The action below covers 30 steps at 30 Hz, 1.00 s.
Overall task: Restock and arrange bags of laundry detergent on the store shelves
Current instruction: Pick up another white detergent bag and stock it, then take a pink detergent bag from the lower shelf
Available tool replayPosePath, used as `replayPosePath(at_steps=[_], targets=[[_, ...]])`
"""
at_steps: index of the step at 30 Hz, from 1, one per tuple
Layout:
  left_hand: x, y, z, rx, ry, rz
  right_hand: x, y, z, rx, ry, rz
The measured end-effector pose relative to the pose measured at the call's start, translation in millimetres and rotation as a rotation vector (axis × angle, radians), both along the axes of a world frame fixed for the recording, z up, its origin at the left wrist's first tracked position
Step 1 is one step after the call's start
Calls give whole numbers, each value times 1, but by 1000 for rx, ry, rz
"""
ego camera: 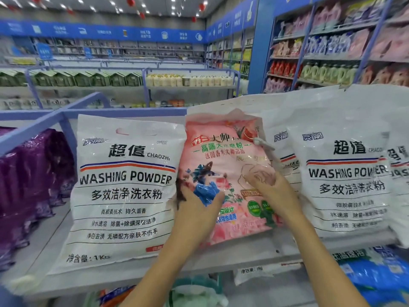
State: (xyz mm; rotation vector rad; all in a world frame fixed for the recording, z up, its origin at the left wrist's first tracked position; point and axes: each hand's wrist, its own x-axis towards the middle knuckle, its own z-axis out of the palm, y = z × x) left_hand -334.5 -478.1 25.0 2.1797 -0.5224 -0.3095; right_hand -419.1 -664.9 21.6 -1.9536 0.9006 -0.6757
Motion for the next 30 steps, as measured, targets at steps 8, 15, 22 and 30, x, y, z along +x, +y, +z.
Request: replayPosePath(at_steps=[8,15,22,30], targets=[[13,-1,14,-311,421,108,3,-2,7,256,-239,35],[2,14,19,-593,633,-1,-27,26,26,268,-464,-45],[-18,22,24,-805,700,-137,-71,36,34,342,-622,-36],[-54,67,18,-939,501,-95,-109,53,39,444,-739,365]])
